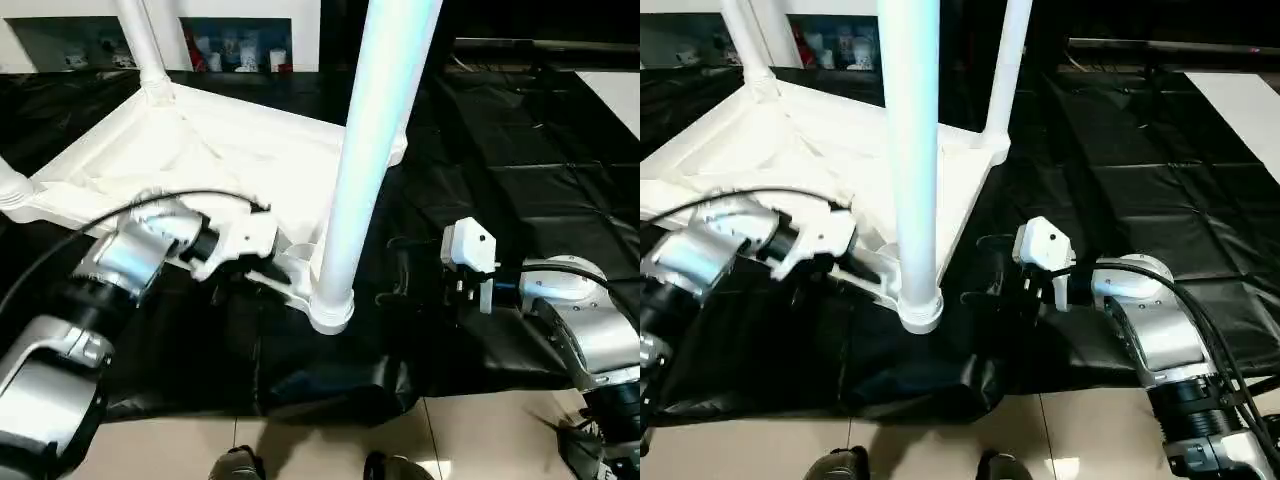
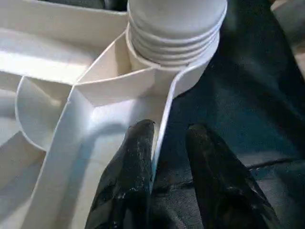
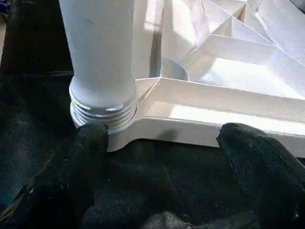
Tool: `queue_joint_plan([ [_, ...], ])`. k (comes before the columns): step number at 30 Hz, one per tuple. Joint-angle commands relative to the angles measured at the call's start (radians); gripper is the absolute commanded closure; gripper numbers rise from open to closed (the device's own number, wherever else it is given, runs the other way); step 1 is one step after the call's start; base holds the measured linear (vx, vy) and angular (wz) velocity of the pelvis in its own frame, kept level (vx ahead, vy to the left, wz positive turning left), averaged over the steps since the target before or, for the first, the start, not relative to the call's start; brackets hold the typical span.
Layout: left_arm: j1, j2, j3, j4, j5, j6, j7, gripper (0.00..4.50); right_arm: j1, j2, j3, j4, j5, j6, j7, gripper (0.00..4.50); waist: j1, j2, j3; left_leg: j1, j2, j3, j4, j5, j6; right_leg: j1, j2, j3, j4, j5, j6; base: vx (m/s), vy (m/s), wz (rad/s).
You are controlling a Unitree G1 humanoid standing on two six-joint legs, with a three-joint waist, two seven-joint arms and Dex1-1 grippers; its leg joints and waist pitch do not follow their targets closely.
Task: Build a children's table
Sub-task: Rotate table base
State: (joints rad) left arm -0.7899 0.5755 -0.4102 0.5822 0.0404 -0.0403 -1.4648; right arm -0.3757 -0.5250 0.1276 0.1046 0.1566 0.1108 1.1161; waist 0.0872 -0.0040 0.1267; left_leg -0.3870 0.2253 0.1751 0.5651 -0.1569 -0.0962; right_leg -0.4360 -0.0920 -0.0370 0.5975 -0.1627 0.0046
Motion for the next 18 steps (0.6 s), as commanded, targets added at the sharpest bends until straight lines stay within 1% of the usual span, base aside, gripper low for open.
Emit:
queue_joint_plan([
  [1,0.014,-0.017,-0.02,0.016,0.043,-0.043,0.05,3.12,0.019,-0.008,0.014,-0.036,0.0,0.01,-0.012,0.29,-0.001,0.014,-0.091,0.019,-0.008,0.017,-0.049,-0.151,0.056,0.076,-0.017,0.022,-0.034,0.052,-0.312,0.0,0.0,0.0],
  [2,0.013,-0.017,-0.02,0.017,0.045,-0.046,0.053,3.12,0.02,-0.008,0.014,-0.036,0.0,0.011,-0.012,0.29,-0.001,0.013,-0.093,0.019,-0.009,0.017,-0.047,-0.146,0.061,0.076,-0.017,0.023,-0.034,0.06,-0.311,0.0,0.0,0.0],
  [3,0.005,-0.032,-0.024,0.059,0.078,-0.107,0.115,3.12,0.026,-0.007,0.017,-0.043,-0.001,0.011,-0.017,0.29,0.0,0.014,-0.097,0.018,-0.01,0.017,-0.045,-0.141,0.065,0.078,-0.018,0.023,-0.034,0.06,-0.309,0.0,0.0,0.0],
  [5,0.001,-0.039,-0.021,0.075,0.082,-0.114,0.13,3.12,0.03,-0.007,0.018,-0.048,-0.001,0.013,-0.018,0.29,0.001,0.014,-0.097,0.016,-0.011,0.016,-0.045,-0.145,0.062,0.079,-0.019,0.023,-0.035,0.047,-0.303,0.0,0.0,0.0],
  [6,-0.002,-0.043,-0.021,0.084,0.085,-0.118,0.135,3.28,0.033,-0.008,0.018,-0.051,-0.001,0.013,-0.018,0.29,0.002,0.017,-0.098,0.017,-0.01,0.015,-0.045,-0.155,0.057,0.077,-0.019,0.023,-0.034,0.034,-0.301,0.0,0.0,0.0],
  [7,-0.002,-0.043,-0.021,0.085,0.084,-0.115,0.133,3.39,0.034,-0.008,0.018,-0.051,-0.001,0.013,-0.018,0.29,0.002,0.016,-0.097,0.018,-0.01,0.016,-0.045,-0.162,0.054,0.077,-0.02,0.023,-0.035,0.026,-0.301,0.0,0.0,0.0],
  [8,-0.005,-0.045,-0.022,0.092,0.082,-0.1,0.119,3.48,0.041,-0.01,0.018,-0.054,-0.004,0.01,-0.021,0.29,0.002,0.017,-0.099,0.018,-0.01,0.015,-0.045,-0.172,0.048,0.078,-0.021,0.023,-0.035,0.011,-0.301,0.0,0.0,0.0],
  [10,-0.007,-0.039,-0.026,0.091,0.081,-0.079,0.098,3.54,0.049,-0.011,0.019,-0.057,-0.005,0.008,-0.023,0.29,0.002,0.017,-0.098,0.018,-0.01,0.015,-0.045,-0.194,0.04,0.077,-0.021,0.025,-0.038,-0.022,-0.298,0.0,0.0,0.0],
  [11,-0.007,-0.038,-0.026,0.092,0.082,-0.075,0.092,3.75,0.051,-0.012,0.019,-0.059,-0.005,0.008,-0.024,0.29,0.003,0.017,-0.098,0.017,-0.01,0.014,-0.045,-0.197,0.038,0.077,-0.021,0.024,-0.037,-0.029,-0.297,0.0,0.0,0.0],
  [12,-0.007,-0.036,-0.027,0.091,0.084,-0.068,0.084,3.75,0.054,-0.013,0.019,-0.062,-0.005,0.009,-0.025,0.29,0.003,0.018,-0.099,0.016,-0.01,0.014,-0.045,-0.201,0.034,0.077,-0.022,0.025,-0.038,-0.04,-0.294,0.0,0.0,0.0],
  [13,-0.007,-0.036,-0.027,0.091,0.084,-0.068,0.084,3.9,0.054,-0.013,0.019,-0.062,-0.005,0.009,-0.025,0.29,0.003,0.018,-0.099,0.016,-0.01,0.013,-0.045,-0.205,0.033,0.077,-0.021,0.025,-0.038,-0.045,-0.293,0.0,0.0,0.0],
  [14,-0.008,-0.035,-0.028,0.096,0.088,-0.068,0.081,3.91,0.056,-0.014,0.021,-0.064,-0.005,0.009,-0.028,0.29,0.002,0.017,-0.099,0.016,-0.011,0.013,-0.045,-0.208,0.031,0.077,-0.021,0.025,-0.039,-0.055,-0.29,0.0,0.0,0.0],
  [15,-0.002,-0.028,-0.032,0.079,0.089,-0.023,0.063,4.0,0.06,-0.015,0.023,-0.064,-0.005,0.008,-0.033,0.29,0.001,0.017,-0.102,0.016,-0.011,0.012,-0.044,-0.2,0.031,0.078,-0.021,0.025,-0.037,-0.05,-0.289,0.0,0.0,0.0],
  [16,0.01,-0.013,-0.042,0.043,0.1,0.065,0.049,4.08,0.065,-0.012,0.026,-0.064,-0.005,0.007,-0.039,0.29,0.0,0.019,-0.106,0.018,-0.009,0.012,-0.044,-0.188,0.03,0.079,-0.022,0.026,-0.032,-0.032,-0.293,0.0,0.0,0.0],
  [17,0.015,-0.008,-0.046,0.029,0.105,0.097,0.047,4.14,0.067,-0.011,0.027,-0.064,-0.005,0.006,-0.041,0.29,0.001,0.02,-0.106,0.018,-0.009,0.011,-0.043,-0.183,0.034,0.078,-0.022,0.025,-0.033,-0.029,-0.296,0.0,0.0,0.0],
  [18,0.021,-0.01,-0.04,0.015,0.099,0.133,0.053,4.18,0.068,-0.008,0.028,-0.064,-0.006,0.006,-0.044,0.29,-0.001,0.02,-0.107,0.015,-0.012,0.012,-0.041,-0.174,0.039,0.08,-0.021,0.025,-0.032,-0.023,-0.298,0.0,0.0,0.0],
])
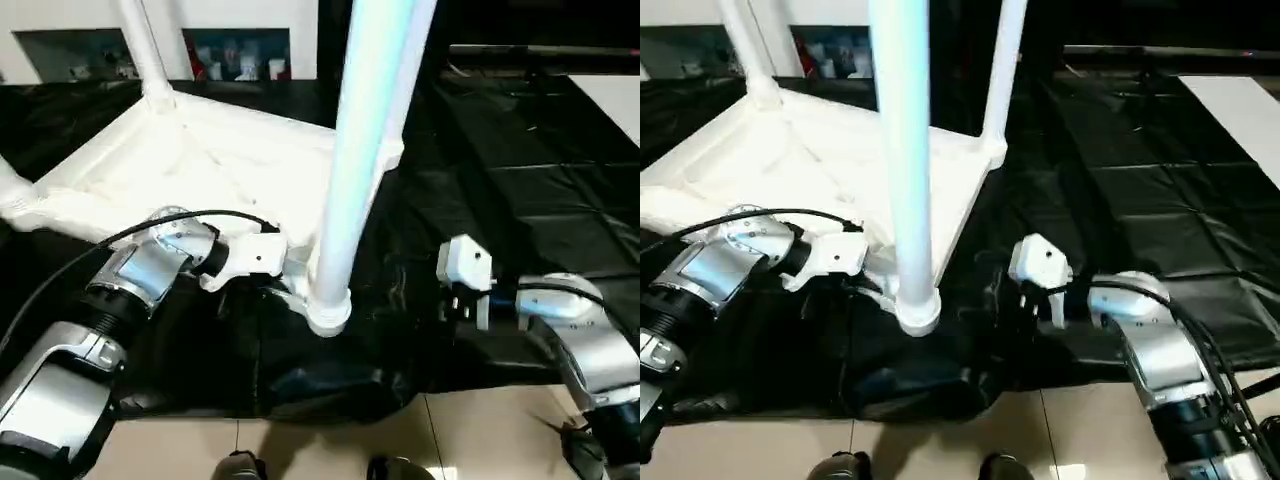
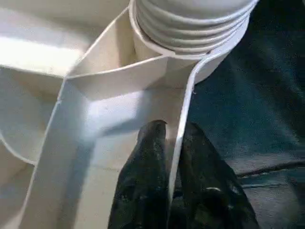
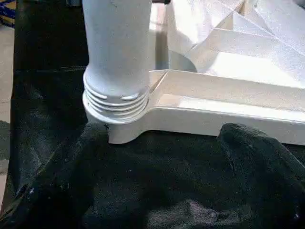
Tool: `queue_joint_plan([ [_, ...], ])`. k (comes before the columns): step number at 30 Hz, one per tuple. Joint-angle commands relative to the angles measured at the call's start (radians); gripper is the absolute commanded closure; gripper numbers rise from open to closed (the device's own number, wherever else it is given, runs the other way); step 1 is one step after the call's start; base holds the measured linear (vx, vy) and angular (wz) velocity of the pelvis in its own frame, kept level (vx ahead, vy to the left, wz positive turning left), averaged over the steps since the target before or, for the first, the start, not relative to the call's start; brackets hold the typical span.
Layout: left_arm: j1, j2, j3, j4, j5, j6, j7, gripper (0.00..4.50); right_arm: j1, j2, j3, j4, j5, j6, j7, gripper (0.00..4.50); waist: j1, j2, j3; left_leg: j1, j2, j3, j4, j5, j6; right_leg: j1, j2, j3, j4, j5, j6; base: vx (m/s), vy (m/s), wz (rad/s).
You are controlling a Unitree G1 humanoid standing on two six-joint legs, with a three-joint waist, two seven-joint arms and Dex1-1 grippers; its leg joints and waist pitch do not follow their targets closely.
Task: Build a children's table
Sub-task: Rotate table base
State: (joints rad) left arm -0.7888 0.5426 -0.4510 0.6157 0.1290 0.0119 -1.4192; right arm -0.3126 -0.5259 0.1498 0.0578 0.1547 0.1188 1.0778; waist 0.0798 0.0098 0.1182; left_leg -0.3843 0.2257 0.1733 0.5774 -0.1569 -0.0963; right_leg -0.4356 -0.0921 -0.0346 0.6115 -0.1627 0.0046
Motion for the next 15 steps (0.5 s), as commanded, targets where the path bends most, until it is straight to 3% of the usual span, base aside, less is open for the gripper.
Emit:
queue_joint_plan([
  [1,0.024,0.02,0.007,-0.026,0.005,0.099,0.012,4.22,0.006,-0.006,0.007,-0.017,-0.005,-0.002,-0.007,0.29,0.004,0.005,-0.1,0.011,-0.013,0.014,-0.052,-0.164,0.043,0.08,-0.02,0.023,-0.045,-0.009,-0.302,0.0,0.0,0.0],
  [6,0.039,-0.036,0.059,-0.062,-0.023,0.24,0.126,4.42,0.006,0.001,0.009,-0.006,-0.014,-0.003,-0.021,0.29,0.0,0.009,-0.1,0.011,-0.014,0.014,-0.049,-0.176,0.05,0.079,-0.018,0.021,-0.047,-0.021,-0.311,0.0,0.0,0.0],
  [10,0.066,-0.102,0.098,-0.102,-0.01,0.381,0.254,4.48,0.005,0.0,0.011,-0.001,-0.021,-0.004,-0.038,0.29,-0.009,0.003,-0.098,0.006,-0.017,0.013,-0.047,-0.187,0.052,0.081,-0.018,0.02,-0.052,-0.07,-0.293,0.0,0.0,0.0],
  [14,0.095,-0.122,0.091,-0.106,0.018,0.249,0.34,4.48,0.003,-0.001,0.016,0.006,-0.032,-0.005,-0.05,0.29,-0.014,0.0,-0.097,0.002,-0.02,0.011,-0.048,-0.194,0.056,0.083,-0.018,0.018,-0.06,-0.126,-0.267,0.0,0.0,0.0],
  [15,0.104,-0.122,0.084,-0.106,0.022,0.2,0.348,4.48,0.0,-0.001,0.017,0.011,-0.038,-0.006,-0.056,0.29,-0.017,-0.005,-0.096,-0.001,-0.022,0.011,-0.048,-0.194,0.055,0.083,-0.016,0.017,-0.063,-0.16,-0.244,0.0,0.0,0.0],
])
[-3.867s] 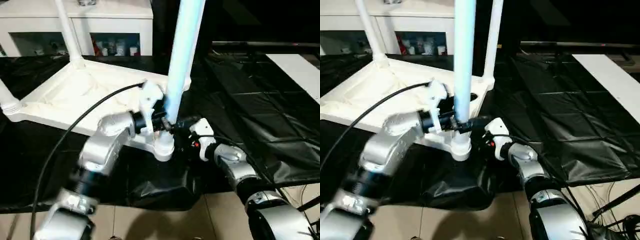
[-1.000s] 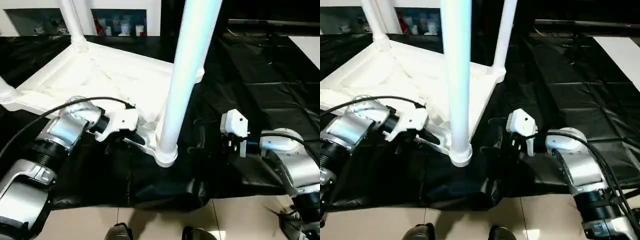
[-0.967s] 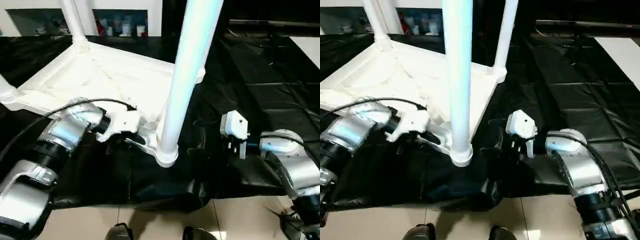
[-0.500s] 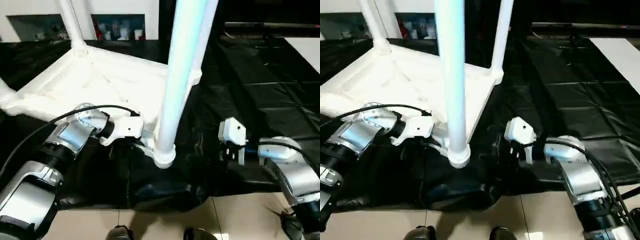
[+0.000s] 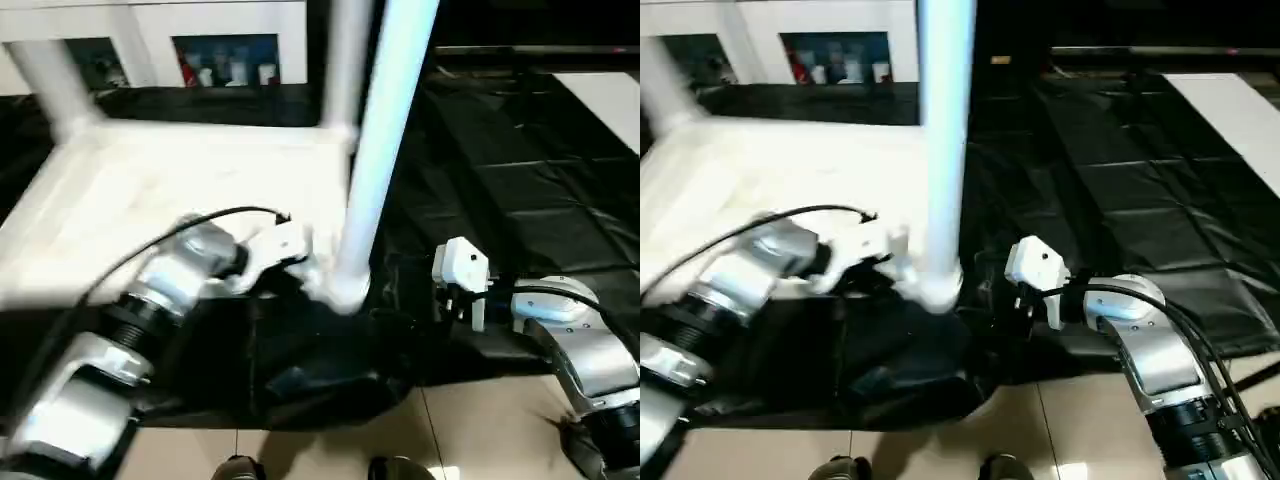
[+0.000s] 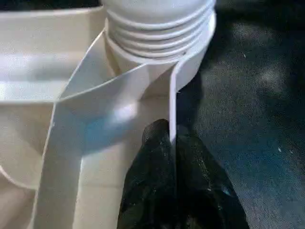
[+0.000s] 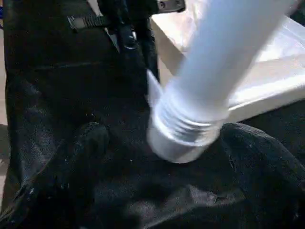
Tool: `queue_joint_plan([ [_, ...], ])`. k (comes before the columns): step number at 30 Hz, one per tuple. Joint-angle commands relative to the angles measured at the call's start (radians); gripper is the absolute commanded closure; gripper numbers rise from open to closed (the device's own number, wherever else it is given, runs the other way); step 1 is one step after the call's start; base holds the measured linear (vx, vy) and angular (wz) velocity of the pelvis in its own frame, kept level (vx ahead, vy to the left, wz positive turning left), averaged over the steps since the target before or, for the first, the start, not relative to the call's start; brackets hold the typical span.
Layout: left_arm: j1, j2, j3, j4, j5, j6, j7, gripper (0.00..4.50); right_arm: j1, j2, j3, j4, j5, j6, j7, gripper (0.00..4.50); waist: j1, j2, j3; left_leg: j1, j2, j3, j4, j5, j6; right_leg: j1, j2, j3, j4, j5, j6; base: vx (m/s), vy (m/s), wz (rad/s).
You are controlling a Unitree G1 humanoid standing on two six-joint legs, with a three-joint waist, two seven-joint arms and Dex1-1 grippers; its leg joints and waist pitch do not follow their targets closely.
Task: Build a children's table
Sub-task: Rotate table base
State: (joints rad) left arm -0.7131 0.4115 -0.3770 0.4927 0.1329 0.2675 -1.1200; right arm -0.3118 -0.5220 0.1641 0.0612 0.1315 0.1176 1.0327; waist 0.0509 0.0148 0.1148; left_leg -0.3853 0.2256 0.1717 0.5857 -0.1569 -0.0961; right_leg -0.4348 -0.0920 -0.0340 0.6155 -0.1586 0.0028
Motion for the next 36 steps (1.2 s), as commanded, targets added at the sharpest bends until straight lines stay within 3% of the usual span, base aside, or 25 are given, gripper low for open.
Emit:
queue_joint_plan([
  [1,0.029,0.009,0.01,0.017,0.019,-0.057,0.049,4.48,-0.001,-0.005,0.003,0.008,-0.015,-0.005,-0.011,0.29,0.013,-0.007,-0.094,0.004,-0.02,0.013,-0.056,-0.197,0.055,0.077,-0.017,0.018,-0.07,-0.175,-0.238,0.0,0.0,0.0],
  [4,0.062,0.005,0.003,-0.015,0.006,-0.152,0.048,4.48,-0.025,0.002,-0.005,0.048,-0.049,-0.024,-0.068,0.29,0.012,-0.007,-0.093,0.006,-0.017,0.014,-0.056,-0.2,0.053,0.072,-0.016,0.018,-0.068,-0.162,-0.248,0.0,0.0,0.0],
  [9,0.08,-0.013,0.013,-0.033,-0.009,-0.105,0.059,4.48,-0.046,0.021,-0.024,0.068,-0.034,-0.026,-0.095,0.29,0.015,-0.006,-0.097,0.008,-0.016,0.014,-0.054,-0.183,0.063,0.072,-0.015,0.018,-0.059,-0.114,-0.259,0.0,0.0,0.0],
  [12,0.085,-0.059,0.063,-0.01,-0.077,-0.074,0.06,4.48,-0.063,0.055,-0.048,0.08,0.009,-0.01,-0.104,0.29,0.015,-0.013,-0.096,0.007,-0.018,0.017,-0.052,-0.171,0.081,0.072,-0.016,0.019,-0.059,-0.1,-0.269,0.0,0.0,0.0],
  [17,0.077,-0.068,0.075,0.036,-0.091,-0.109,0.061,4.5,-0.075,0.075,-0.052,0.096,0.043,0.006,-0.081,0.15,0.017,-0.016,-0.097,0.006,-0.018,0.016,-0.052,-0.167,0.087,0.072,-0.016,0.018,-0.062,-0.132,-0.253,0.0,0.0,0.0],
  [21,0.074,-0.057,0.072,0.055,-0.085,-0.15,0.063,4.5,-0.095,0.085,-0.026,0.127,0.018,-0.027,-0.088,0.15,0.016,-0.014,-0.099,0.003,-0.02,0.017,-0.053,-0.175,0.079,0.071,-0.019,0.018,-0.067,-0.19,-0.224,0.0,0.0,0.0],
  [25,0.069,-0.04,0.074,0.062,-0.06,-0.211,0.056,4.5,-0.109,0.095,-0.02,0.149,0.007,-0.037,-0.093,0.15,0.015,-0.013,-0.1,0.005,-0.02,0.017,-0.053,-0.172,0.075,0.068,-0.017,0.018,-0.067,-0.186,-0.219,0.0,0.0,0.0],
  [26,0.065,-0.037,0.084,0.064,-0.068,-0.202,0.048,3.92,-0.111,0.095,-0.018,0.15,0.01,-0.037,-0.092,0.0,0.015,-0.012,-0.101,0.004,-0.019,0.017,-0.053,-0.166,0.077,0.069,-0.017,0.018,-0.064,-0.172,-0.222,0.0,0.0,0.0],
  [30,0.052,-0.026,0.108,0.046,-0.112,-0.202,-0.001,3.61,-0.105,0.091,-0.017,0.15,0.015,-0.042,-0.084,0.0,0.017,-0.01,-0.101,0.004,-0.018,0.017,-0.052,-0.162,0.081,0.068,-0.017,0.017,-0.061,-0.14,-0.243,0.0,0.0,0.0],
  [36,0.025,-0.005,0.112,0.09,-0.121,-0.218,-0.037,3.61,-0.108,0.091,-0.016,0.162,0.017,-0.049,-0.072,0.0,0.02,-0.009,-0.1,0.007,-0.017,0.017,-0.054,-0.185,0.078,0.067,-0.017,0.016,-0.062,-0.146,-0.244,0.0,0.0,0.0],
])
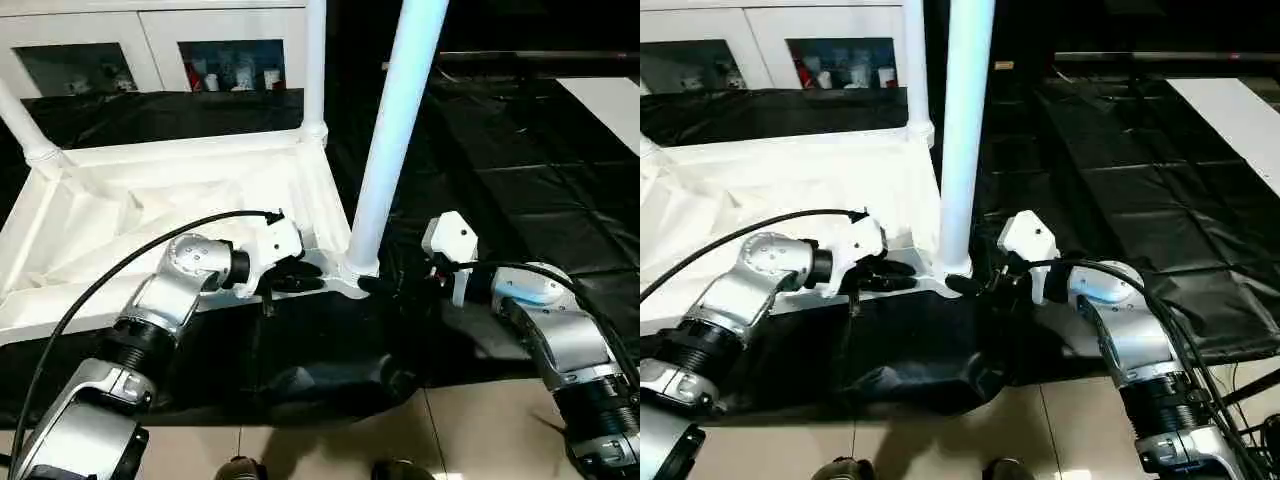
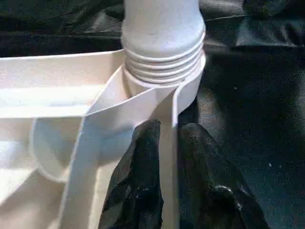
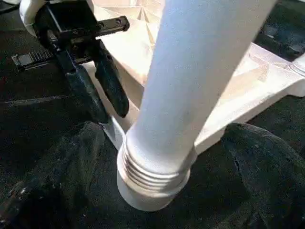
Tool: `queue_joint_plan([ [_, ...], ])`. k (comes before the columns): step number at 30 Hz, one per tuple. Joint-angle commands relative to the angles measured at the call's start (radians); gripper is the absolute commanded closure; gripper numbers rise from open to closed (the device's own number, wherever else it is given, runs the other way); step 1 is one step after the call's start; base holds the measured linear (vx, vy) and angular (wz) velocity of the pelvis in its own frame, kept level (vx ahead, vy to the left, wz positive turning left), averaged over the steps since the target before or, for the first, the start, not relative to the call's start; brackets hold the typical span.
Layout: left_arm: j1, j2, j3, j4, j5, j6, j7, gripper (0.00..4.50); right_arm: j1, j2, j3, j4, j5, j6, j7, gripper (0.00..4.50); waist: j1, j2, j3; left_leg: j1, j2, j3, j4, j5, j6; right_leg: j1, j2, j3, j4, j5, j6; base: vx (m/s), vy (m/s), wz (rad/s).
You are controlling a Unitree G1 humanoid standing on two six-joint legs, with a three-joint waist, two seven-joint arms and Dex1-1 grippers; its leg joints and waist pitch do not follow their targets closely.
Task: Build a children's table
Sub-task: Rotate table base
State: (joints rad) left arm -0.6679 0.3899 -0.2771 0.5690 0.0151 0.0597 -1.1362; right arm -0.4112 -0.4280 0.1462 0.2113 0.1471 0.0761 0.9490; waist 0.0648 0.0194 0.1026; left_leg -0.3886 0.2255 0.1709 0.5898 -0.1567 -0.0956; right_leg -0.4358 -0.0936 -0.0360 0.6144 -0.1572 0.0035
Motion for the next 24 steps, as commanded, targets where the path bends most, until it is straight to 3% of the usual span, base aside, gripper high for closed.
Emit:
queue_joint_plan([
  [1,-0.023,0.024,0.007,0.019,-0.003,-0.011,-0.041,3.61,-0.009,-0.003,0.003,0.013,0.001,-0.008,0.012,0.0,0.006,-0.013,-0.088,0.01,-0.018,0.017,-0.058,-0.184,0.075,0.069,-0.017,0.019,-0.061,-0.152,-0.243,0.0,0.0,0.0],
  [18,-0.046,0.029,-0.025,0.124,0.019,-0.025,-0.092,3.61,0.006,-0.017,0.003,0.004,-0.005,-0.018,0.011,0.0,0.006,-0.004,-0.088,0.011,-0.018,0.016,-0.059,-0.201,0.061,0.072,-0.016,0.018,-0.059,-0.117,-0.26,0.0,0.0,0.0],
  [19,-0.048,0.027,-0.018,0.132,0.013,-0.029,-0.09,3.86,0.007,-0.018,0.002,0.004,-0.005,-0.018,0.011,0.0,0.006,-0.003,-0.089,0.012,-0.017,0.015,-0.059,-0.2,0.061,0.073,-0.016,0.018,-0.058,-0.112,-0.262,0.0,0.0,0.0],
  [24,-0.048,0.024,0.011,0.149,-0.011,-0.041,-0.082,4.26,0.007,-0.016,0.0,0.012,-0.005,-0.022,0.007,0.0,0.007,-0.007,-0.088,0.011,-0.018,0.016,-0.059,-0.205,0.061,0.073,-0.016,0.018,-0.059,-0.121,-0.262,0.0,0.0,0.0],
])
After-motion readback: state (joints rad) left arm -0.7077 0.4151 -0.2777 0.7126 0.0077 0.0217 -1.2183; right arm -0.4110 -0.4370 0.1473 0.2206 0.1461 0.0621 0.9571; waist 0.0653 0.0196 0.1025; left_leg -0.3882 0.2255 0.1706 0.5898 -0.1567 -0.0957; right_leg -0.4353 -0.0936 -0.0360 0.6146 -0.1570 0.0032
